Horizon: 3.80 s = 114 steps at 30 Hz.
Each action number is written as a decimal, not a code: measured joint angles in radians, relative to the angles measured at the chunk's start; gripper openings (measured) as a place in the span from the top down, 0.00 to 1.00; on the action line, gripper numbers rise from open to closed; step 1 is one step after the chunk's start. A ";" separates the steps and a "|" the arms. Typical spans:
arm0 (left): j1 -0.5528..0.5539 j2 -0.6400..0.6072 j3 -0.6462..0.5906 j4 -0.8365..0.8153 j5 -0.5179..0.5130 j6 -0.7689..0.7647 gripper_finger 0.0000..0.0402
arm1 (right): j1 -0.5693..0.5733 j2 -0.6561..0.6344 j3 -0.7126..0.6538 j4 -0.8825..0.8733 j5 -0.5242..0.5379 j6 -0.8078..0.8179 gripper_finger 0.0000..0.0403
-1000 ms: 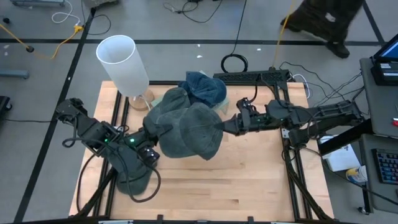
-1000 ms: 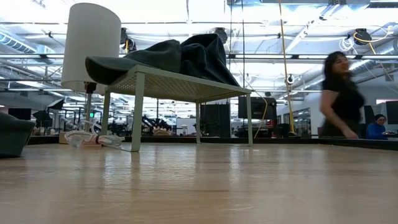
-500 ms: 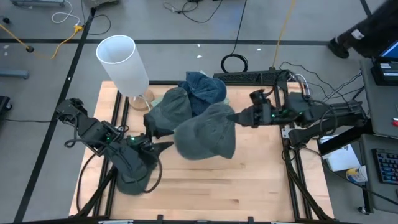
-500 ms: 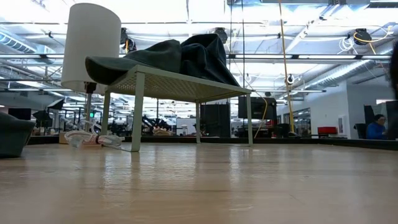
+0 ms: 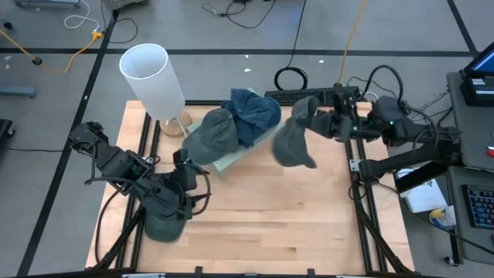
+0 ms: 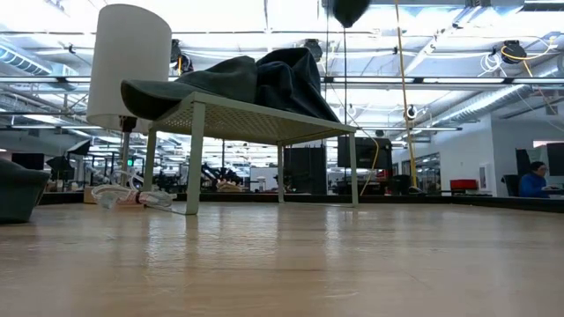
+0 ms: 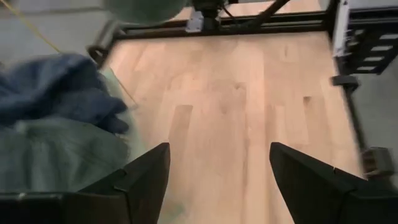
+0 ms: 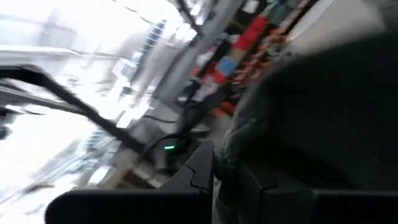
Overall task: Pick & Place hat
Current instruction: Stack the right green cap on the other green cap on the shelf
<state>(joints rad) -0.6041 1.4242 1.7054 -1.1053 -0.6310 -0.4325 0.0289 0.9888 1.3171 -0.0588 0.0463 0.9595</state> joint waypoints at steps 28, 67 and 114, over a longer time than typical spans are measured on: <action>0.010 -0.084 0.000 -0.006 0.065 -0.018 0.40 | -0.305 0.686 0.966 -0.643 -0.522 -0.378 0.95; 0.039 -0.083 0.000 -0.051 0.107 0.036 0.40 | -0.333 1.041 0.953 -0.249 -0.773 -0.675 0.95; 0.050 -0.083 -0.001 -0.052 0.107 0.066 0.40 | -0.405 1.029 0.952 -0.437 -0.676 -0.788 0.95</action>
<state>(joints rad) -0.5545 1.3415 1.7046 -1.1576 -0.5240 -0.3666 -0.3765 2.0183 2.2692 -0.4956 -0.6298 0.1720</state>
